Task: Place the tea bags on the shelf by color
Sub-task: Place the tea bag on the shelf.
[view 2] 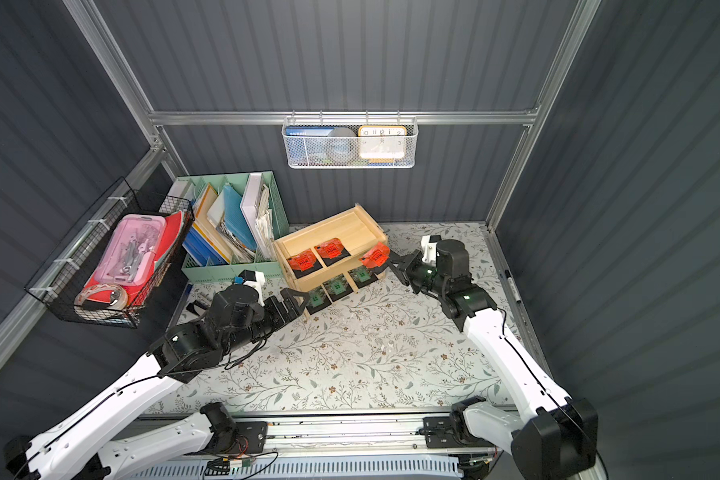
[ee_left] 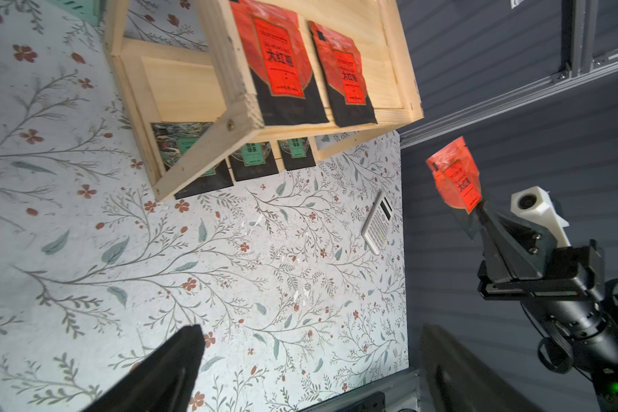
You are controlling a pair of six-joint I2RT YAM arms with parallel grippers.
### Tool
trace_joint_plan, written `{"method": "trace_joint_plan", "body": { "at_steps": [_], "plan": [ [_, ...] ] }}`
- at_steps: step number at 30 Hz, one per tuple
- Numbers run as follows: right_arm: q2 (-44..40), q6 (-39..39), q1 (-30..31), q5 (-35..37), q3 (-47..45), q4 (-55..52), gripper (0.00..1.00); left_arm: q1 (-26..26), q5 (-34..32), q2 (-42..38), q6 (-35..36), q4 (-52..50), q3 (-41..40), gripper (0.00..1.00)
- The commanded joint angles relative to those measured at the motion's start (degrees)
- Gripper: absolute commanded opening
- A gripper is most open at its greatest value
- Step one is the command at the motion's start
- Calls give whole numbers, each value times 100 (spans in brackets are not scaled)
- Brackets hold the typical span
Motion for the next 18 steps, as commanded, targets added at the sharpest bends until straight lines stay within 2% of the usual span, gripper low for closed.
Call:
{"method": "trace_joint_plan", "body": {
  "at_steps": [1,18],
  "plan": [
    [333,131,-19,-98,288,413,0,23,-468,-225,-246,-556,-69,100],
    [1799,476,50,25,1468,712,0,27,-737,-477,-424,-855,-220,100]
  ]
}}
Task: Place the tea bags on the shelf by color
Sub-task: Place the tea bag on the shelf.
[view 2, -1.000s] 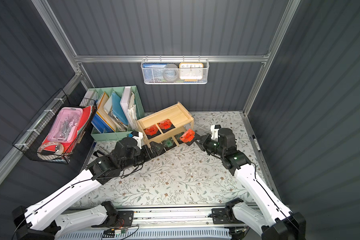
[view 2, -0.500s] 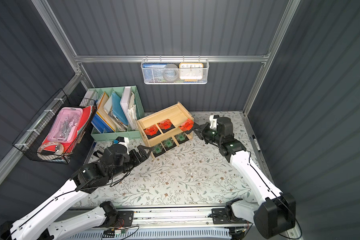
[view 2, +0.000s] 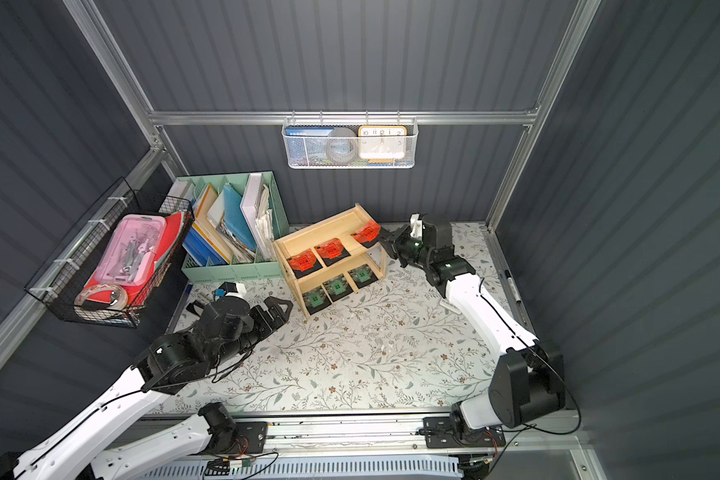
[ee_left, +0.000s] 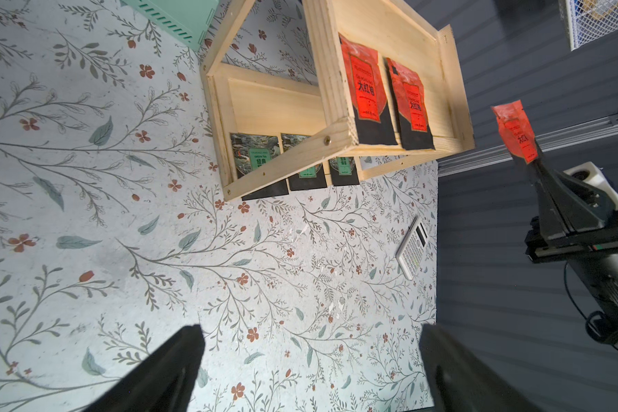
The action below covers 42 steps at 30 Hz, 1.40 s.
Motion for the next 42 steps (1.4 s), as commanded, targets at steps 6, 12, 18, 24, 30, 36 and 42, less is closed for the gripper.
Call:
{"method": "trace_joint_plan", "body": {
  "at_steps": [6,12,18,24,30,36,42],
  "plan": [
    [516,150,165,303,543,124,0,24,-178,-78,-85,-256,-39,100],
    [823,270,268,526,733,86,0,28,-274,-154,-110,-320,-41,100],
    [993,287,368,730,829,-45,0,26,-328,-173,-118,-340,-37,100],
    [1128,331,396,845,860,-87,0,30,-335,-176,-125,-343,-46,100],
    [1322,410,407,837,919,-95,0,25,-345,-209,-126,-357,-75,100],
    [1394,484,440,859,944,-182,0,23,-361,-249,-129,-392,-90,100],
    [1366,480,448,917,907,-324,0,22,-392,-280,-122,-401,-101,100]
  ]
}}
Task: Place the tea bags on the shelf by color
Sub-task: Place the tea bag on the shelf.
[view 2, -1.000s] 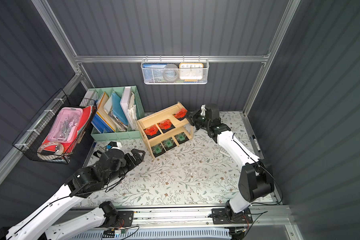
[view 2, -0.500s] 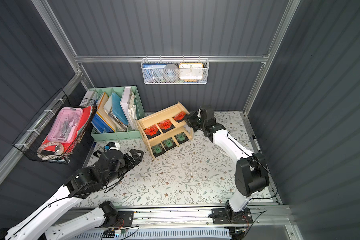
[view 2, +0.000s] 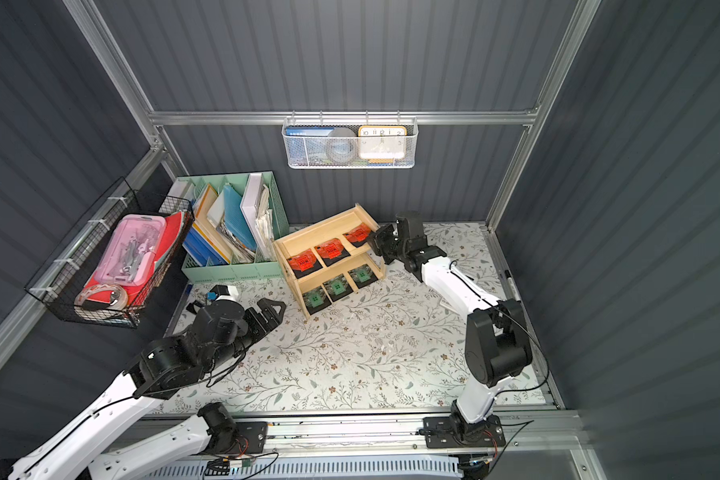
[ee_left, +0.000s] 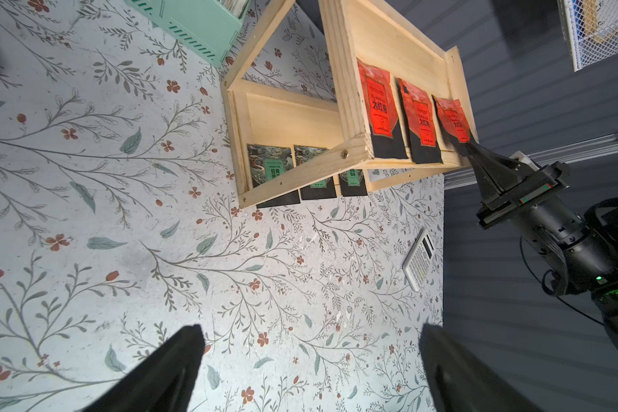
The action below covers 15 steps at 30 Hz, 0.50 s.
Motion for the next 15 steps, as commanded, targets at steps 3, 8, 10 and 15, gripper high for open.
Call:
{"method": "trace_joint_plan", "body": {
  "at_steps": [3,8,10,15],
  "plan": [
    [-25,6,31,65,85,-129,0,29,-121,-65,-30,-170,-93,100],
    [-65,3,40,78,60,-219,3,26,-119,-89,-21,-174,-100,100],
    [-93,-11,40,115,58,-267,6,22,-127,-96,-15,-178,-105,100],
    [-116,-20,52,118,35,-323,12,23,-131,-115,-4,-178,-116,100]
  ]
}}
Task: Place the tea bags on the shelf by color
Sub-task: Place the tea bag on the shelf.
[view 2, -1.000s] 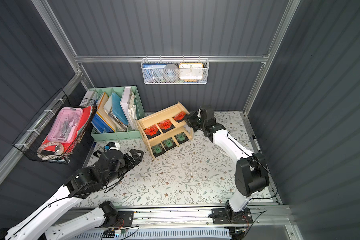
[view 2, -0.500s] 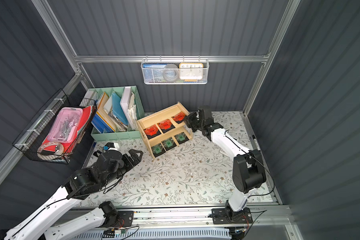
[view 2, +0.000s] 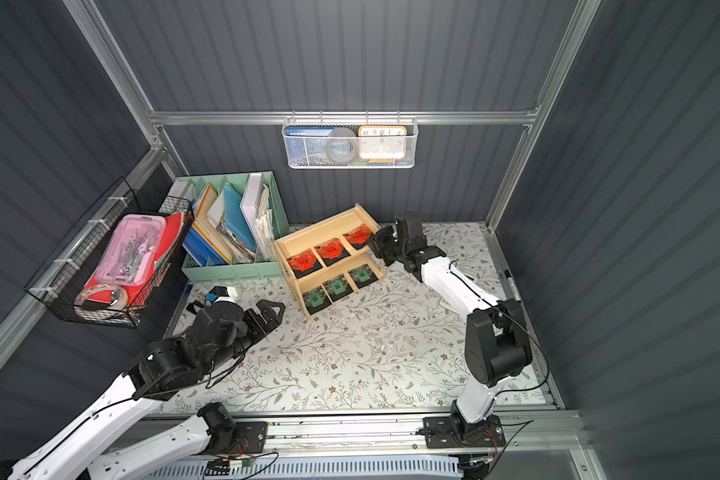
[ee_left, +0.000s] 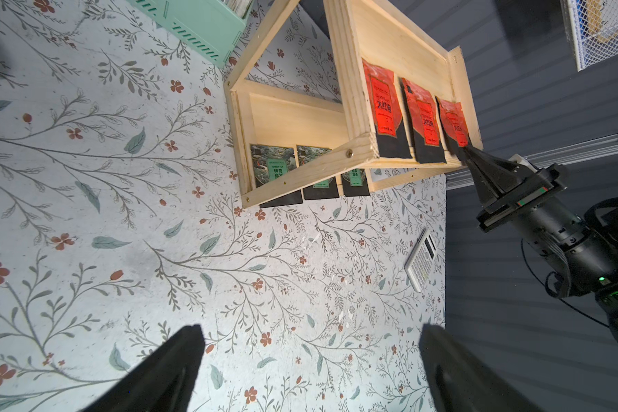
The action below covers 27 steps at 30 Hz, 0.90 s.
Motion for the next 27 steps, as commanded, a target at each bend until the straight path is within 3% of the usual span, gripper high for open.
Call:
{"method": "trace_joint_plan", "body": {
  "at_steps": [1,8,27],
  "plan": [
    [-118,-32,49,67,32,-136,13,24,-113,-54,2,-152,-49,100],
    [-167,-46,66,110,5,-205,23,25,-112,-90,21,-152,-57,100],
    [-364,-109,74,312,-52,-557,30,24,-106,-163,36,-95,-119,100]
  ]
}}
